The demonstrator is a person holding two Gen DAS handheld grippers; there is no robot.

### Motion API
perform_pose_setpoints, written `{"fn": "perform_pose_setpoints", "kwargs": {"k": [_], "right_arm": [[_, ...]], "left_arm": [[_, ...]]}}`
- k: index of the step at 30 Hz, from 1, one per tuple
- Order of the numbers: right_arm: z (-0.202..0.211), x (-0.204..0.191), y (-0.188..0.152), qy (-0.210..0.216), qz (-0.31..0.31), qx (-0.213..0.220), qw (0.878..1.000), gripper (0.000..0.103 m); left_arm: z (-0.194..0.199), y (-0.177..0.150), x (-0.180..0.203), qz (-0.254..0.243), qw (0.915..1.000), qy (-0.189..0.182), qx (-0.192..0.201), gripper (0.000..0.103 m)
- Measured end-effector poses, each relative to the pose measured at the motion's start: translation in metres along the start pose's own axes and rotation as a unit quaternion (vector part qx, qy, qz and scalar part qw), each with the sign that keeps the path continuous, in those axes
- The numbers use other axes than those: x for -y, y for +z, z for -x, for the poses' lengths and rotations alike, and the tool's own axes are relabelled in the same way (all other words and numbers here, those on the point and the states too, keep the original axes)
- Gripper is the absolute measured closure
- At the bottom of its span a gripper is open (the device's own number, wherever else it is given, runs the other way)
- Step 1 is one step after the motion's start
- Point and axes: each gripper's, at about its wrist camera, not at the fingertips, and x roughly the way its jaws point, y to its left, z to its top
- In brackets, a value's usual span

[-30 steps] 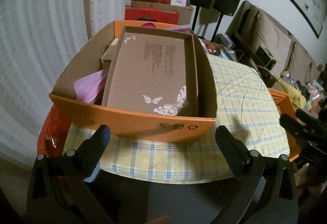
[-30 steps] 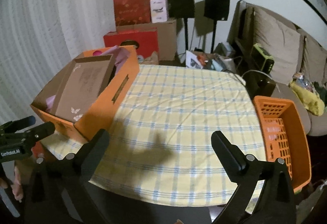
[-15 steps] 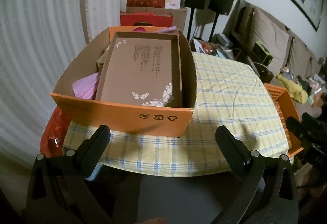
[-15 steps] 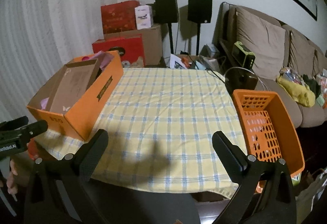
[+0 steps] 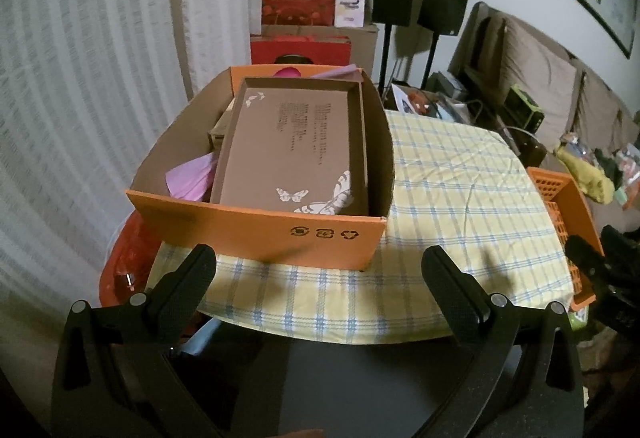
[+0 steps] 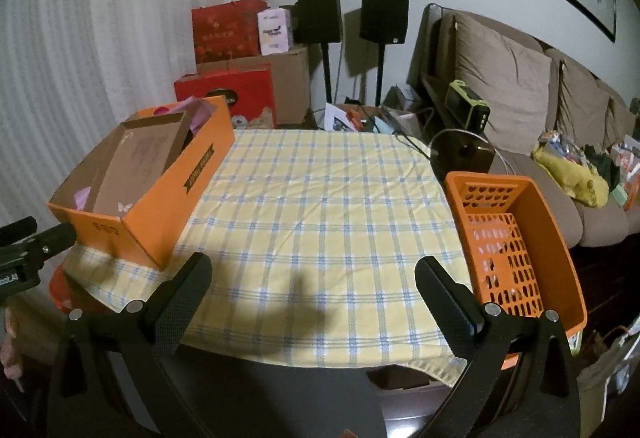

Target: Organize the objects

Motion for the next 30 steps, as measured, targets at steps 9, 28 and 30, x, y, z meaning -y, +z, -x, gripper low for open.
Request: {"fn": "perform_pose_setpoints", "kwargs": {"k": [9, 28, 30], "right_arm": [[0.003, 0.002, 0.001, 0.002, -0.007, -0.001, 1.0, 0.001], [0.002, 0.004, 0.001, -0.003, -0.017, -0.005, 1.0, 0.001], [0.003, 0.004, 0.001, -0.004, -0.017, -0.005, 1.0, 0.001]], "left_arm": [[0.006, 0.001, -0.002, 0.001, 1.0, 0.002, 0.004, 0.0], [0.017, 0.001, 0.007, -0.011, 0.9998, 0.001, 0.014, 0.0], [0.016, 0.001, 0.007, -0.011, 0.9999, 0.001, 0.012, 0.0]]}}
